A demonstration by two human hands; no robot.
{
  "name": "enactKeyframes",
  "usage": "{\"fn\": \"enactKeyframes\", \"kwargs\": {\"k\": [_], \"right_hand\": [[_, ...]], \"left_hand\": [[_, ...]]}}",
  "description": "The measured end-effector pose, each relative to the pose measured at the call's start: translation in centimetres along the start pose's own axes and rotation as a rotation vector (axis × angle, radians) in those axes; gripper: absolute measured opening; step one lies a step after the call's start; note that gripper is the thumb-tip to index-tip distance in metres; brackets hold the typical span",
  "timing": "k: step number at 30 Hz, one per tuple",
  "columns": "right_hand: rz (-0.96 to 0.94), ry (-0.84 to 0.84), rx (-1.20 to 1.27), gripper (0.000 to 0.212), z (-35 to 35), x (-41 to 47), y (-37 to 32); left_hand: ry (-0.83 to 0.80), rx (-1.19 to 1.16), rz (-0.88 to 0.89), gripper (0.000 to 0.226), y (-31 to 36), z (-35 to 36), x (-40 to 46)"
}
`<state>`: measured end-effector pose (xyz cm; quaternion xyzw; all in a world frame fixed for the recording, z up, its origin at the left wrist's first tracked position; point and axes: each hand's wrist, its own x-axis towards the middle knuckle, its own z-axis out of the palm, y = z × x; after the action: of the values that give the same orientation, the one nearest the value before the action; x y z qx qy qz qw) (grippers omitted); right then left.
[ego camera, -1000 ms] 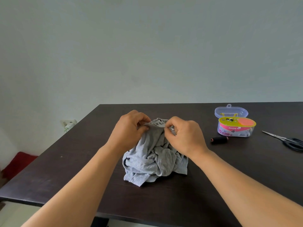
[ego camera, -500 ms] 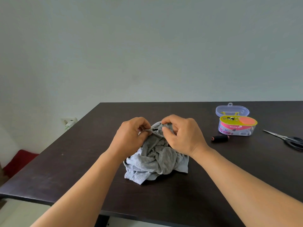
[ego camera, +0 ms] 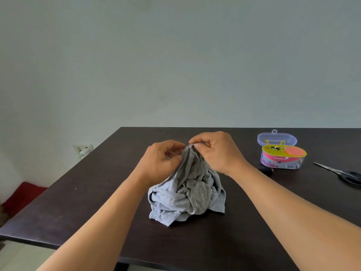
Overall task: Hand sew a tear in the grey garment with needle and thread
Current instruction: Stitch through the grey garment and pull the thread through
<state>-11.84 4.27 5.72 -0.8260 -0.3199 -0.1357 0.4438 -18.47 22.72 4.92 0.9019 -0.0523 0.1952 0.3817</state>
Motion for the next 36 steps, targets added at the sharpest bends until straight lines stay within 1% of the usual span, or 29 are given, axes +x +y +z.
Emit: {"fn": "enactKeyframes", "kwargs": {"k": [2, 5, 8, 9, 13, 16, 18, 19, 21, 24, 29, 31, 33, 36], "right_hand": [[0.015, -0.018, 0.028, 0.017, -0.2, 0.4, -0.2], [0.050, 0.008, 0.041, 0.013, 0.0, -0.1, 0.0], [0.025, 0.198, 0.019, 0.005, 0.9, -2.1, 0.6], [0.017, 0.229, 0.008, 0.003, 1.2, -2.8, 0.9], [0.026, 0.161, -0.101, 0.011, 2.4, -4.4, 2.0], [0.016, 0.158, -0.014, 0.005, 2.4, -4.9, 2.4], [0.019, 0.186, 0.042, 0.011, 1.9, -4.9, 2.4], [0.021, 0.188, 0.028, 0.016, 1.6, -4.6, 2.4], [0.012, 0.127, -0.048, 0.021, 1.1, -3.9, 2.6], [-0.032, 0.018, -0.124, 0.019, 0.5, -3.1, 2.4], [-0.054, -0.064, -0.135, 0.016, 0.5, -2.4, 1.9], [-0.059, -0.059, -0.143, 0.013, 0.6, -2.3, 1.8], [-0.047, -0.014, -0.124, 0.011, 0.5, -2.1, 1.7], [-0.060, 0.051, -0.081, 0.013, 0.2, -1.9, 1.6]], "left_hand": [[-0.060, -0.029, -0.023, 0.022, 0.3, -0.1, 0.5], [-0.058, 0.016, -0.056, 0.016, 0.6, 0.2, 0.7], [-0.017, 0.017, -0.071, 0.011, 0.5, 1.0, 0.4], [-0.008, 0.014, -0.073, 0.009, 0.5, 1.3, 0.3], [-0.024, 0.021, -0.036, 0.006, 0.8, 1.8, -0.3], [-0.030, 0.075, 0.008, 0.012, 0.9, 1.9, -0.7], [-0.027, 0.093, 0.025, 0.017, 0.8, 1.8, -0.9], [-0.026, 0.097, 0.027, 0.019, 0.8, 1.7, -1.0], [-0.028, 0.093, 0.026, 0.019, 0.7, 1.7, -1.1], [-0.022, 0.074, 0.029, 0.018, 0.7, 1.4, -1.1], [-0.009, 0.064, 0.032, 0.020, 0.7, 1.4, -0.8], [-0.008, 0.066, 0.028, 0.021, 0.5, 1.3, -0.7], [-0.010, 0.069, 0.011, 0.019, 0.3, 1.3, -0.6], [-0.007, 0.067, -0.034, 0.019, 0.1, 1.2, -0.5]]}}
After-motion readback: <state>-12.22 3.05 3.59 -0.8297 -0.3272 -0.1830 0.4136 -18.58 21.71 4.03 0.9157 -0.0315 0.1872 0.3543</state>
